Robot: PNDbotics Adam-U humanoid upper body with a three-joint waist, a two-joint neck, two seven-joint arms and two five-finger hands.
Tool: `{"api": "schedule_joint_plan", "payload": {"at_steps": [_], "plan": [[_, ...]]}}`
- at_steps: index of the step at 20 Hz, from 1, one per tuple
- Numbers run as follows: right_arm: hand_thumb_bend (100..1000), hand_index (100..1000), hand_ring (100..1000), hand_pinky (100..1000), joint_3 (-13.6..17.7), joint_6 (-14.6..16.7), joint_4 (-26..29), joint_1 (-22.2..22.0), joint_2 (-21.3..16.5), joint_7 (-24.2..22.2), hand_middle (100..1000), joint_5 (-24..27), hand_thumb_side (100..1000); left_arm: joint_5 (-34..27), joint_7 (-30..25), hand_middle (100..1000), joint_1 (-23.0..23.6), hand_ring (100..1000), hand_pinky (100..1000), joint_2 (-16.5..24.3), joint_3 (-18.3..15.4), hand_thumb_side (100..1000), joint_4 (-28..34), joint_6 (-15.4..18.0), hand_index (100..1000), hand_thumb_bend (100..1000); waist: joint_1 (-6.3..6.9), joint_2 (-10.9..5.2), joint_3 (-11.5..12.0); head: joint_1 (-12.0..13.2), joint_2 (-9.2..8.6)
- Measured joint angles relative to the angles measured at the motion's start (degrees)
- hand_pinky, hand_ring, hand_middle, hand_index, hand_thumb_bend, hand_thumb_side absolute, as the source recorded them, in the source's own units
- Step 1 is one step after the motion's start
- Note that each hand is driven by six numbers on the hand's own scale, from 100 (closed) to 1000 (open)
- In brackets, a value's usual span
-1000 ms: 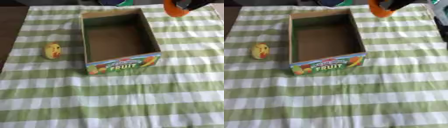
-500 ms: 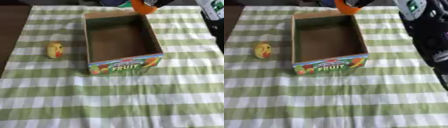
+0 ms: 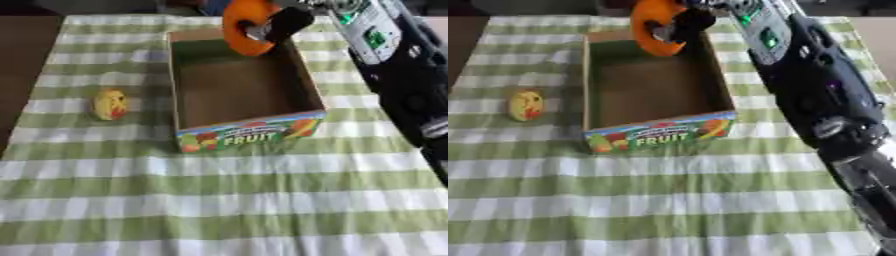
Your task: Pick up objects on the table and place them in the box.
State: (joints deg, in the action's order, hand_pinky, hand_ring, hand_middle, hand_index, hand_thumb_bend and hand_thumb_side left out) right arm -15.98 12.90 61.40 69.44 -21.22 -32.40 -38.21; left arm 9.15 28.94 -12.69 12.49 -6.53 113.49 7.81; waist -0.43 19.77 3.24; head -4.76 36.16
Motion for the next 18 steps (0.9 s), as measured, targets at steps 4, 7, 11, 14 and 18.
{"api": "schedule_joint_plan", "payload": {"at_steps": [4, 7, 11, 14, 18], "plan": [[100, 644, 656, 618, -0.5, 0.5, -1.3, -1.0, 1.0, -0.2, 495, -0.1, 346, 0.0, -0.1, 672, -0.1, 615, 601, -0.4, 0.0, 925, 0.0, 0.0, 796, 100, 0.00, 0.23, 0.3, -0.2, -0.55], [100, 689, 694, 638, -0.9, 1.3, -2.2, -1.4, 1.5, -1.0, 547, -0.4, 288, 0.0, -0.2, 672, -0.3, 615, 601, -0.4, 0.0, 926, 0.0, -0.1, 796, 100, 0.00, 0.40, 0.3, -0.4, -0.76], [100, 761, 740, 667, -1.1, 2.6, -3.8, -1.4, 2.0, -3.1, 627, -1.7, 277, 0.0, -0.3, 673, -0.4, 615, 601, -0.4, 0.0, 927, 0.0, -0.1, 796, 100, 0.00, 0.44, 0.4, -0.6, -0.77], [100, 796, 769, 687, -1.1, 3.7, -4.9, -1.4, 2.3, -4.5, 681, -3.1, 330, 0.0, -0.3, 674, -0.4, 615, 601, -0.4, 0.0, 928, 0.0, -0.2, 796, 100, -0.03, 0.54, 0.4, -0.7, -0.75], [100, 828, 790, 699, -0.9, 4.6, -6.3, -1.4, 2.4, -5.8, 716, -5.0, 392, 0.0, -0.3, 674, -0.4, 615, 602, -0.5, 0.0, 928, 0.0, -0.2, 795, 100, -0.06, 0.68, 0.4, -0.7, -0.70]]}}
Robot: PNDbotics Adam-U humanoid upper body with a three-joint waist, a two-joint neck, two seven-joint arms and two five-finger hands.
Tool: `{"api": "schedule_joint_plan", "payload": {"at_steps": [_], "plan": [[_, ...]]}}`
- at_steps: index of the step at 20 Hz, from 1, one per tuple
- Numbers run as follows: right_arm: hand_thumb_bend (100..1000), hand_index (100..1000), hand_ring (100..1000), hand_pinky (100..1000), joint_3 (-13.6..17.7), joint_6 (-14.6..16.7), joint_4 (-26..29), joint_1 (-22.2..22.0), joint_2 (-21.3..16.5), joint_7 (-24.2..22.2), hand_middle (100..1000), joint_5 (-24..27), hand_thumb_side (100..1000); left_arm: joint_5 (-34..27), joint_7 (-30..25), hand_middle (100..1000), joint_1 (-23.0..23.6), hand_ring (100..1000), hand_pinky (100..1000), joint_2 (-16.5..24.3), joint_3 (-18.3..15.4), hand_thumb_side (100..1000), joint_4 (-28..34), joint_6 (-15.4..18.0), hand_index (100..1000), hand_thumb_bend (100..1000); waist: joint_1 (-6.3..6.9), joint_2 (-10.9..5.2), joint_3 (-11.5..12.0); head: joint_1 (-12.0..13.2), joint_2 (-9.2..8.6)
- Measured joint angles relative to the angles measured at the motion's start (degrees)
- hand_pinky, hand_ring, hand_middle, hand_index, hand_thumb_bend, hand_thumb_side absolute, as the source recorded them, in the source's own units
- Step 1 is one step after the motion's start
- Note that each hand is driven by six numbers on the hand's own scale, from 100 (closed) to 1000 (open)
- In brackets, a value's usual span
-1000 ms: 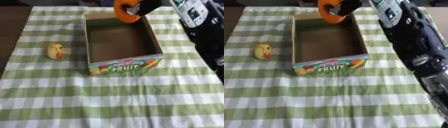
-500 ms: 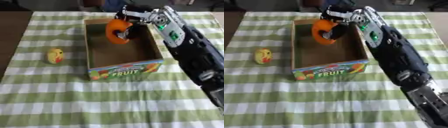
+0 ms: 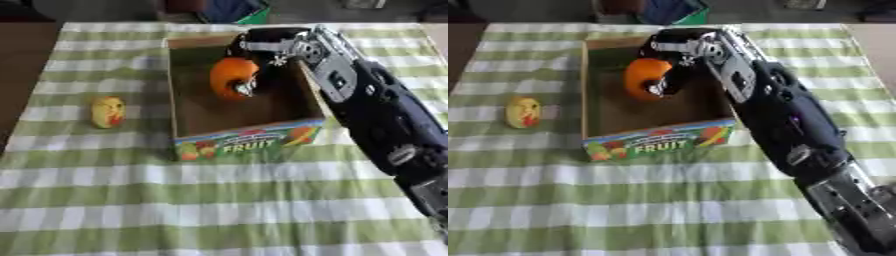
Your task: Pick up objects on the table and place them in the box.
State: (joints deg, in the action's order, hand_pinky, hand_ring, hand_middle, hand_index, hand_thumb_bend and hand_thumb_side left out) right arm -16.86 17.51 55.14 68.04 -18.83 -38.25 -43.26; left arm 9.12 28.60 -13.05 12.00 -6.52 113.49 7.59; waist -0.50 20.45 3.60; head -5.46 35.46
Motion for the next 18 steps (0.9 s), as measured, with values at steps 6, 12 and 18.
{"api": "schedule_joint_plan", "payload": {"at_steps": [6, 12, 18], "plan": [[100, 901, 834, 725, 0.8, 0.0, -1.6, 0.1, 0.2, -0.6, 771, -2.8, 552, 0.0, -0.1, 674, 0.0, 615, 601, -0.4, 0.0, 927, 0.0, -0.2, 795, 100, 0.00, 0.04, 0.0, 0.0, 0.24], [246, 971, 866, 757, 1.4, -0.1, -1.8, 0.6, 0.5, -0.7, 819, -4.2, 660, 0.0, -0.1, 675, 0.0, 615, 601, -0.4, 0.0, 926, 0.0, -0.3, 795, 100, 0.02, 0.04, -0.1, 0.0, 0.28], [387, 1000, 881, 773, 1.8, 0.0, -1.2, 1.1, 0.4, -0.9, 852, -4.5, 686, 0.0, -0.1, 675, 0.0, 615, 602, -0.4, 0.0, 926, 0.0, -0.3, 795, 100, 0.03, 0.04, -0.1, 0.0, 0.32]]}}
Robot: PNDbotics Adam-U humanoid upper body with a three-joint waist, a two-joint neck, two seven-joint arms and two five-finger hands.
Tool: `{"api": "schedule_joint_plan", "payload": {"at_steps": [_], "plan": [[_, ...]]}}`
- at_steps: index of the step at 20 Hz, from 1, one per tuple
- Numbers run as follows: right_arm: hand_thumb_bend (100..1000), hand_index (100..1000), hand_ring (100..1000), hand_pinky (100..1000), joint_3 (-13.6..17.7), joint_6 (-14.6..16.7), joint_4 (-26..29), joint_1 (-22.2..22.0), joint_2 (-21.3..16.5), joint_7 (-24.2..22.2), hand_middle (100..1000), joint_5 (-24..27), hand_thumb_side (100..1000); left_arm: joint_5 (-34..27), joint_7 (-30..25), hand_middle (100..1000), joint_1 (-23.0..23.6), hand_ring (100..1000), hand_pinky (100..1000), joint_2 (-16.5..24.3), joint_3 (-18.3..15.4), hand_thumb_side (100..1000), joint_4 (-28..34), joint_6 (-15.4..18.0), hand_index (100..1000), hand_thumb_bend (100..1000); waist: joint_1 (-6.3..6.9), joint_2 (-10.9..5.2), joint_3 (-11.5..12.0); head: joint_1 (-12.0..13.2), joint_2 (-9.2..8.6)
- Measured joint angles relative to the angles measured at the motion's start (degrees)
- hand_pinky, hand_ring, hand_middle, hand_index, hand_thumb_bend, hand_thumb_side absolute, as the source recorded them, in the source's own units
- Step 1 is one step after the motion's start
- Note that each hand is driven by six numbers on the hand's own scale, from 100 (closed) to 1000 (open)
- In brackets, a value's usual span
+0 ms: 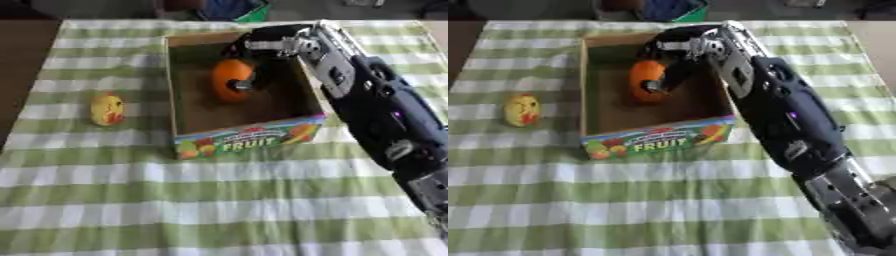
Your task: Pick up objects on the table and place them in the box.
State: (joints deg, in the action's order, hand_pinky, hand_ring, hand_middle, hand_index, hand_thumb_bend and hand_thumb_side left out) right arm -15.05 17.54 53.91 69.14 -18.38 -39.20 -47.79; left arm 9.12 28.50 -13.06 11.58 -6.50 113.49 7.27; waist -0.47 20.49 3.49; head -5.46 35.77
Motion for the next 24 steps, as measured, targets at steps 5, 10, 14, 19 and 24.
{"api": "schedule_joint_plan", "payload": {"at_steps": [5, 10, 14, 19, 24], "plan": [[341, 994, 874, 775, 1.0, 0.1, 3.0, 0.8, -1.1, 0.2, 844, 0.3, 704, 0.0, 0.0, 676, 0.0, 615, 601, 0.0, 0.0, 924, 0.0, 0.0, 794, 100, 0.01, -0.01, -0.4, 0.1, 0.22], [277, 981, 864, 770, 2.3, -0.7, 8.7, 0.4, -3.4, 1.0, 834, 3.4, 712, 0.0, 0.0, 676, 0.0, 615, 602, 0.0, 0.0, 923, 0.0, 0.0, 794, 100, 0.03, -0.02, -0.8, 0.6, 0.46], [100, 964, 844, 758, 3.6, -1.7, 14.1, -1.1, -6.3, 2.9, 802, 6.7, 777, 0.0, 0.1, 678, 0.0, 617, 601, 0.0, 0.0, 915, 0.0, 0.0, 794, 100, 0.26, -0.02, -1.2, 1.3, 0.49], [100, 941, 824, 748, 7.0, -3.6, 21.2, -4.3, -10.8, 6.9, 770, 11.1, 855, 0.2, 0.4, 680, -1.0, 619, 597, 1.6, 0.0, 891, 0.0, 0.1, 797, 100, 0.93, -0.02, -1.9, 2.4, 0.82], [100, 927, 788, 732, 11.3, -6.1, 28.1, -8.7, -14.4, 11.1, 720, 15.3, 826, 1.3, 0.8, 688, -3.5, 622, 587, 5.2, 0.4, 847, 0.0, 0.3, 805, 100, 1.77, -0.13, -2.7, 3.1, 1.75]]}}
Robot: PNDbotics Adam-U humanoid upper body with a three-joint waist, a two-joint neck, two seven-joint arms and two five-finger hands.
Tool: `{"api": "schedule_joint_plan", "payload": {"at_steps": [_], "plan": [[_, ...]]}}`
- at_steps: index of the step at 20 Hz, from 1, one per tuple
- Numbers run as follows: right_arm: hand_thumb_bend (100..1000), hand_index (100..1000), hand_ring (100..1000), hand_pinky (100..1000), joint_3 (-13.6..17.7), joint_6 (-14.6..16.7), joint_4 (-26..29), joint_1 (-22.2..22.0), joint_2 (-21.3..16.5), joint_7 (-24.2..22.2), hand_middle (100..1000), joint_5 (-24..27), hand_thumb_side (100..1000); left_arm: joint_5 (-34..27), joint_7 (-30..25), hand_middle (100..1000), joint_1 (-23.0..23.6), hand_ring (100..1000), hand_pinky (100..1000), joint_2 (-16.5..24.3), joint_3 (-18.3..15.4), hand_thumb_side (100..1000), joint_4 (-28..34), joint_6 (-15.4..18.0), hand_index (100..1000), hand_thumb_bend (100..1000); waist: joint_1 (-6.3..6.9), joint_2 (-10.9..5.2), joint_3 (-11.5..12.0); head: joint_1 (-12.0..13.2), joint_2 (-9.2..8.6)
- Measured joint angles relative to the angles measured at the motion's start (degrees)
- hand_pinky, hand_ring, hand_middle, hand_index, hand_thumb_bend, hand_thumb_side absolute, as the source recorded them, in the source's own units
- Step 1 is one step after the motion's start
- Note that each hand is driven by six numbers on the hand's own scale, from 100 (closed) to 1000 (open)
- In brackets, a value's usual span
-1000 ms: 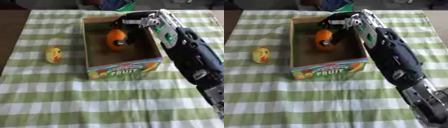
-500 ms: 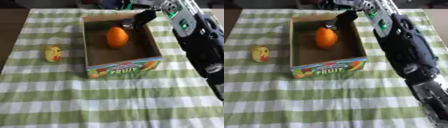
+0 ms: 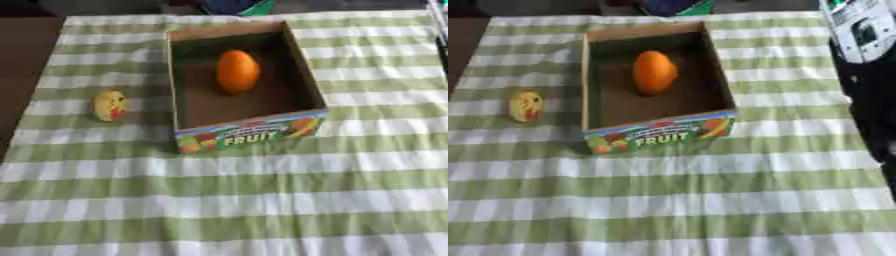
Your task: Pick up objects on the table and place them in the box.
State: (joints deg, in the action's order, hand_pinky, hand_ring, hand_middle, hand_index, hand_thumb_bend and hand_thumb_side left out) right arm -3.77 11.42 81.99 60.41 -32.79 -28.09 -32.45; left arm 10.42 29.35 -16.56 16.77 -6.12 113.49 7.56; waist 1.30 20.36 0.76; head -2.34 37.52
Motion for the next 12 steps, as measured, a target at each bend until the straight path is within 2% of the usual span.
{"api": "schedule_joint_plan", "payload": {"at_steps": [2, 4, 9, 12], "plan": [[100, 936, 777, 733, 2.3, -1.2, 2.8, -2.1, -1.1, 1.7, 694, 1.7, 812, 0.5, 0.4, 689, -1.1, 622, 583, 1.7, 0.3, 817, 0.0, -0.1, 806, 100, 0.28, -0.20, -0.3, 0.2, 0.31], [100, 923, 768, 733, 4.6, -2.1, 5.5, -4.4, -1.7, 3.4, 680, 3.4, 835, 1.5, 0.7, 695, -2.1, 624, 578, 3.5, 0.7, 793, 0.0, -0.6, 815, 100, 0.49, -0.38, -0.6, 0.4, 0.68], [100, 913, 762, 738, 8.9, -4.0, 12.2, -9.9, -1.9, 7.5, 688, 7.5, 854, 4.9, 0.8, 705, -5.1, 631, 568, 8.9, 1.5, 751, 0.1, -3.2, 832, 100, 1.26, -1.24, -1.0, 0.6, 1.36], [100, 913, 759, 750, 11.0, -5.5, 16.3, -13.2, -2.1, 10.0, 690, 10.0, 914, 7.2, 0.6, 728, -6.7, 651, 564, 12.7, 2.0, 745, 0.1, -5.4, 856, 100, 1.48, -1.69, -1.4, 0.6, 2.03]]}}
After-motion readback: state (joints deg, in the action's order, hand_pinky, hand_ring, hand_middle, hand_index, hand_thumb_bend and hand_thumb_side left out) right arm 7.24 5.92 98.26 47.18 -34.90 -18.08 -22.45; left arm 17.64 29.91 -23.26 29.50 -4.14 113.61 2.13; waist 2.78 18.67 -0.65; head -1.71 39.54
